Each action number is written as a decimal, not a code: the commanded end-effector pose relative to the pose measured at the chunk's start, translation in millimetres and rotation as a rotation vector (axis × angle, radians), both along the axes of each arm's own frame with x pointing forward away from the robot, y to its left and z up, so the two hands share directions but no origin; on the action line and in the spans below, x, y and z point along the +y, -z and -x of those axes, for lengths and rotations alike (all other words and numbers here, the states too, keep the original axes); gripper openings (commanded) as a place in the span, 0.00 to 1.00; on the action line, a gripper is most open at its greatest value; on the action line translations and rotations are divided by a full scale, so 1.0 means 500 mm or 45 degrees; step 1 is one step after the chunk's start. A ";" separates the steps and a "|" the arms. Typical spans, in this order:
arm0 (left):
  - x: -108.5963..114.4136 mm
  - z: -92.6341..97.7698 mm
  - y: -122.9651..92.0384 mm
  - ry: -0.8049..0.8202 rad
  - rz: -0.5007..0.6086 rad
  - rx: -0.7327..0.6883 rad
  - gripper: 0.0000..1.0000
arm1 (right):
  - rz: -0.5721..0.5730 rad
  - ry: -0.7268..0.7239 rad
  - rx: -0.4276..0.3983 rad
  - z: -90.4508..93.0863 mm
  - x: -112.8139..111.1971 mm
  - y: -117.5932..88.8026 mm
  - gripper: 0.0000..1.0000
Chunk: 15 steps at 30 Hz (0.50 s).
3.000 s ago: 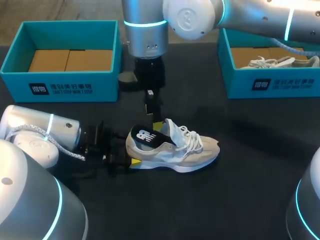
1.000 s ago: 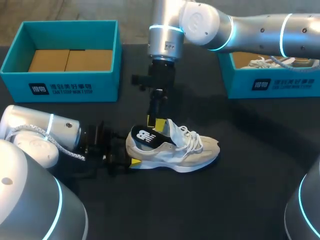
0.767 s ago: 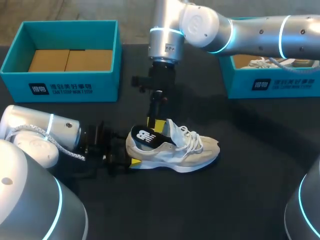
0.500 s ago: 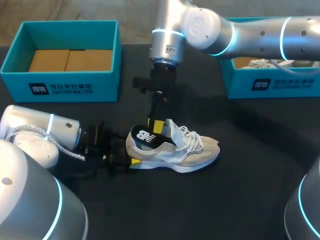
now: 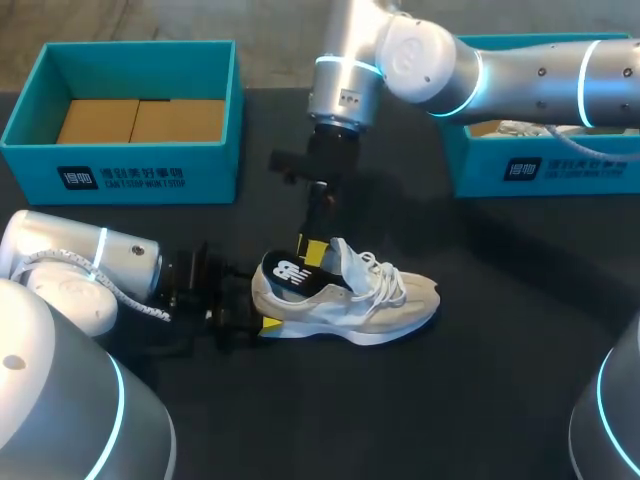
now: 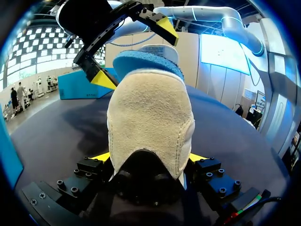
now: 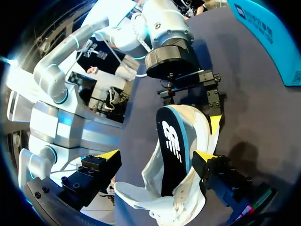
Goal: Take the shoe out of the shoebox, open the shoe tongue, remove and reinsert the insole, then place the shoe into the shoebox
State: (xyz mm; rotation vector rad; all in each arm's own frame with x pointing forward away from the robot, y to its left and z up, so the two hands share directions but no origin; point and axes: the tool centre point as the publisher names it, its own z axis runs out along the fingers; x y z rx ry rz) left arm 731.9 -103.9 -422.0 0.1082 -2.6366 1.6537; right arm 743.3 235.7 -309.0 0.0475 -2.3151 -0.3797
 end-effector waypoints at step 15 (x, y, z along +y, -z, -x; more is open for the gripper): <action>0.000 -0.001 0.005 0.001 -0.003 0.001 0.00 | -0.022 -0.002 -0.017 0.003 0.015 -0.003 1.00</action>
